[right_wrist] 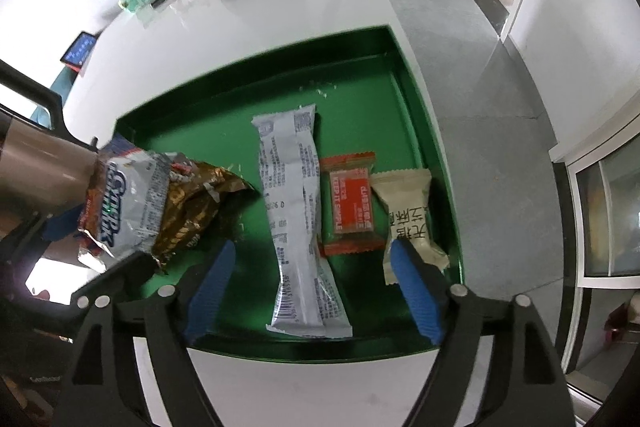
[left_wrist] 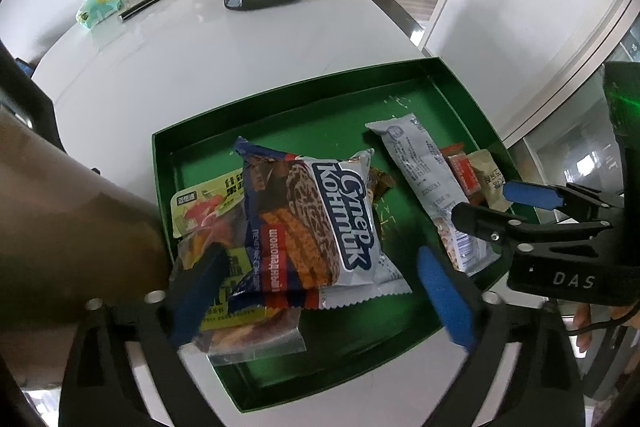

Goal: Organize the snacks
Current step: 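Withdraw both open tools up from the green tray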

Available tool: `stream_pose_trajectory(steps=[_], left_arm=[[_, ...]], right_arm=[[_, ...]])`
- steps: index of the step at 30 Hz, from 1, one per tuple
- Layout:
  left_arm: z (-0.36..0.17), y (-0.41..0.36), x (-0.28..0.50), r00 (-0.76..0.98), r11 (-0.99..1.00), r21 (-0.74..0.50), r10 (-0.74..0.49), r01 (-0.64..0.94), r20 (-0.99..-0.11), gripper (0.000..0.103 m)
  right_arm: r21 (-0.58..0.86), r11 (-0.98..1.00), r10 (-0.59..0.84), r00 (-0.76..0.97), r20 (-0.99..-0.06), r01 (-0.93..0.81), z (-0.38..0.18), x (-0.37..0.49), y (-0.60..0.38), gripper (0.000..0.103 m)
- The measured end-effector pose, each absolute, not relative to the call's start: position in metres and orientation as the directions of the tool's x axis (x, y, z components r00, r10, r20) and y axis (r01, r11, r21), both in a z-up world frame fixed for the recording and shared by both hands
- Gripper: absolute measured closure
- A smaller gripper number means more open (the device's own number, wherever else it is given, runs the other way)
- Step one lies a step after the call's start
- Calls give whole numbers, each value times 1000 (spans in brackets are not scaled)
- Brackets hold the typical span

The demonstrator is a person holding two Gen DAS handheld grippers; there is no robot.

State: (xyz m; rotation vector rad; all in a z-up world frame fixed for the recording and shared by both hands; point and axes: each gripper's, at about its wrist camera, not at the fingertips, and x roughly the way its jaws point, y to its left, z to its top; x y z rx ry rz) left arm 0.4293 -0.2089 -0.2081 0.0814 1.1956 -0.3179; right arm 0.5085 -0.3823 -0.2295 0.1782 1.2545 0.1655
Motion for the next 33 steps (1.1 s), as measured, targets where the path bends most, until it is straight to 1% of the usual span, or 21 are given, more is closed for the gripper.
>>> stream_pose_trajectory(steps=[4,7,12,17,22,27,33], left_arm=[[-205,-207,426,331,954,-122,-212,274,-919,2],[-203,-207,421,332,950,-134,-228,281,-916,2],[-198,-206,408,340,946,-153,-249,285,-907,2],[-193,-206,391,341,940,-163,-265,299,-902,2],[-184,-199,372,349,935,-193,-294,296,-890,2],[-172,-185,348,366,937,-200,-300,286,-881,2],[-167,-157,321,371,945,-205,-291,255,-882,2]], right_arm=[[247,969,243,318,-917,-27,-222,501,-383,0],[223,974,220,334,-916,-30,-217,495,-382,0],[241,970,229,350,-908,-11,-209,485,-386,0],[219,976,209,367,-907,-16,-200,473,-385,0],[217,975,218,408,-886,-51,-189,451,-378,0],[155,983,184,434,-882,-103,-178,423,-363,0],[175,976,214,448,-868,-126,-164,395,-343,0]])
